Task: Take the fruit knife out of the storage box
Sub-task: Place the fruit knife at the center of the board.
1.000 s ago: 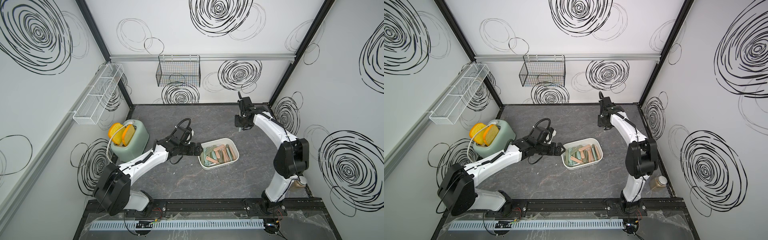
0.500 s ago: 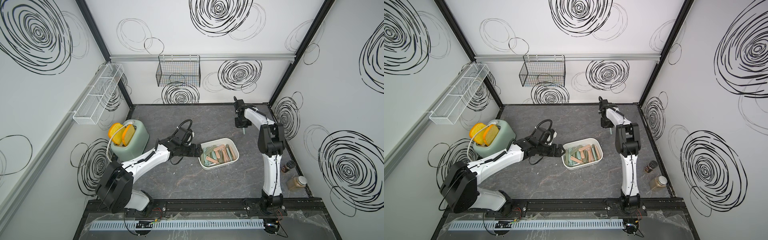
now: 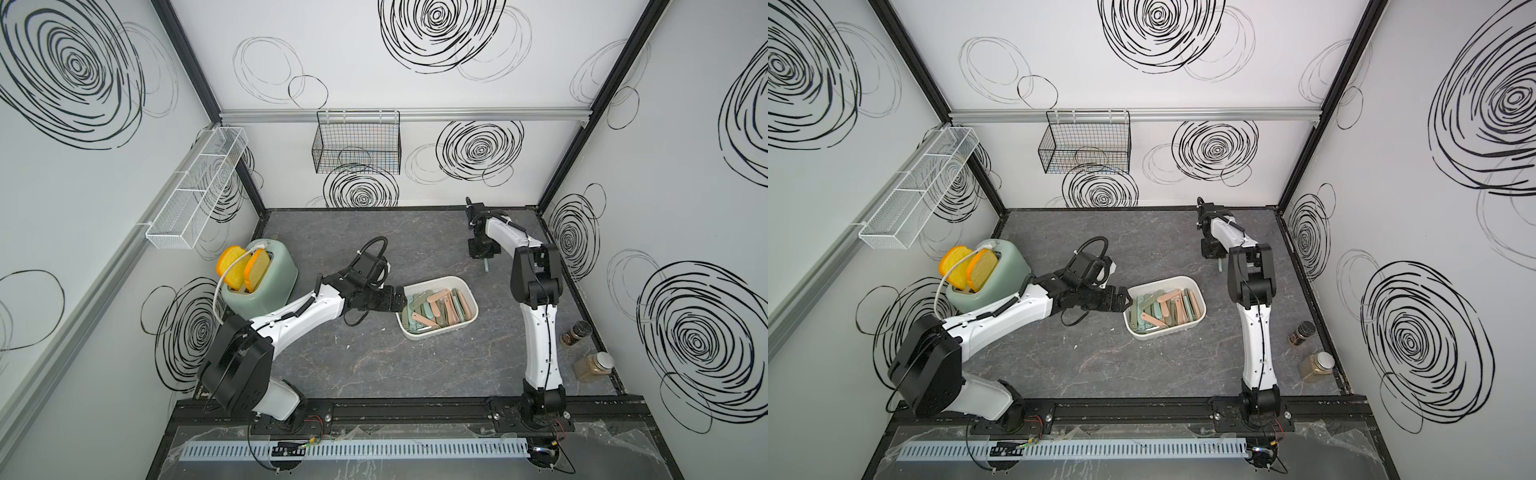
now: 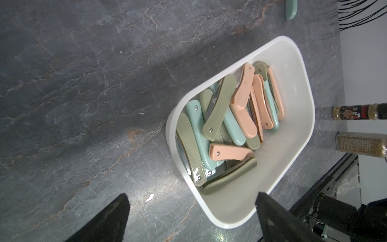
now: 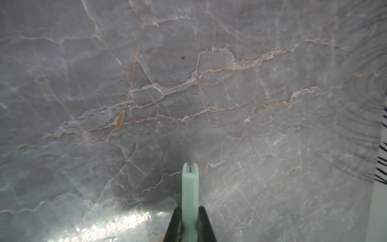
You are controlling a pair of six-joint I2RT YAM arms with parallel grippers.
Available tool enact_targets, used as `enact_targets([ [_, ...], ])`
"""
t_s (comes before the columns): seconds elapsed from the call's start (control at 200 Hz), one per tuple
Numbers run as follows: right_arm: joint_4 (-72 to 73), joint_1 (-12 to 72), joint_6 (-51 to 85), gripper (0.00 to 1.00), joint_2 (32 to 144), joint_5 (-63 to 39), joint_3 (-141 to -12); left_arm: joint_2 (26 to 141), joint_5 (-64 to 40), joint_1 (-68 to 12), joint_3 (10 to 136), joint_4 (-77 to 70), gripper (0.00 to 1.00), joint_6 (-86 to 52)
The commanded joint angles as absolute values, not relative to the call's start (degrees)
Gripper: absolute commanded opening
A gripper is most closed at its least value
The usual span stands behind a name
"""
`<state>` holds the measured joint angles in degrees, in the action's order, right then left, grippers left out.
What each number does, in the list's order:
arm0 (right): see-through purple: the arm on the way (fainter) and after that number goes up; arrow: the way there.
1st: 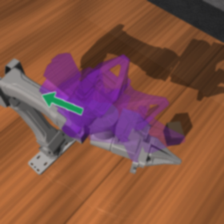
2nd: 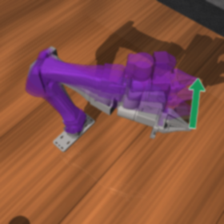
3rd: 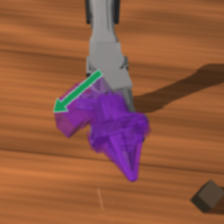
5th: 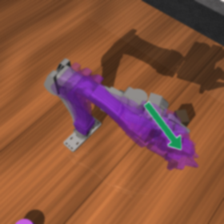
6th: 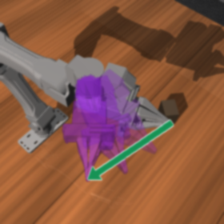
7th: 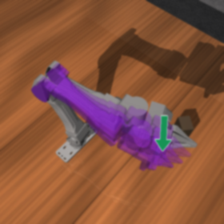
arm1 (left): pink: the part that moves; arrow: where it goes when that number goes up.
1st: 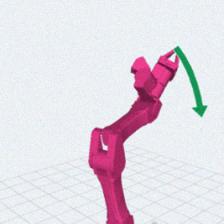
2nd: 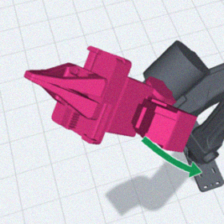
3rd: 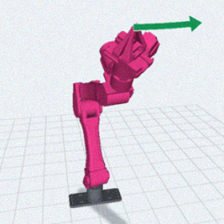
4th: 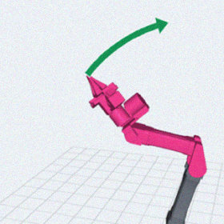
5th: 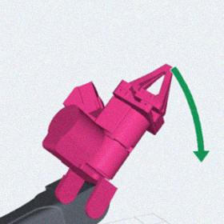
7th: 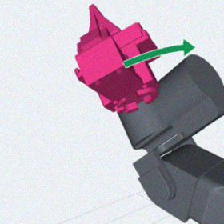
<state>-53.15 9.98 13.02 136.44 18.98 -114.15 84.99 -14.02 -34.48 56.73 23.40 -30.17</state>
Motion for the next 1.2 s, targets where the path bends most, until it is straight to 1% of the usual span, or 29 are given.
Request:
enact_targets([
  [0.0, -53.6, 9.9, 13.5, 0.14, 138.9, 14.9, -114.2, 85.3, -13.2, -34.8, 57.7, 23.5, 0.98, -29.4],
  [0.07, -52.8, 10.1, 13.7, 0.19, 138.4, 13.9, -113.8, 84.8, -13.1, -34.8, 57.3, 23.5, 0.98, -29.5],
  [0.12, -52.4, 10.1, 13.6, 0.26, 138.1, 13.0, -113.5, 84.4, -13.1, -34.8, 57.0, 23.5, 0.98, -29.6],
  [0.215, -52.3, 10.5, 13.7, 0.36, 137.8, 11.6, -113.7, 83.6, -12.9, -34.8, 56.2, 23.6, 0.98, -29.8],
  [0.34, -52.3, 11.6, 13.5, 0.41, 137.1, 12.2, -113.7, 83.0, -12.8, -34.8, 55.5, 23.6, 0.98, -30.1],
  [0.495, -53.7, 12.8, 13.8, 0.41, 134.2, 13.0, -113.6, 82.4, -12.7, -34.9, 55.7, 23.7, 0.98, -30.0],
  [0.655, -54.1, 14.1, 14.3, 0.41, 127.7, 12.2, -110.3, 81.3, -12.1, -35.0, 56.3, 24.9, 0.98, -29.2],
  [0.995, -50.3, 15.9, 16.6, 0.4, 110.6, 6.3, -94.9, 76.0, -11.0, -35.2, 52.3, 26.3, 0.98, -28.3],
  [1.13, -49.0, 17.8, 17.7, 0.4, 104.5, 2.9, -88.7, 73.7, -10.7, -35.3, 50.5, 26.6, 0.98, -28.0],
  [1.19, -48.5, 19.5, 18.5, 0.4, 102.0, 3.2, -85.8, 73.0, -10.6, -35.3, 49.8, 26.8, 0.98, -27.8],
])
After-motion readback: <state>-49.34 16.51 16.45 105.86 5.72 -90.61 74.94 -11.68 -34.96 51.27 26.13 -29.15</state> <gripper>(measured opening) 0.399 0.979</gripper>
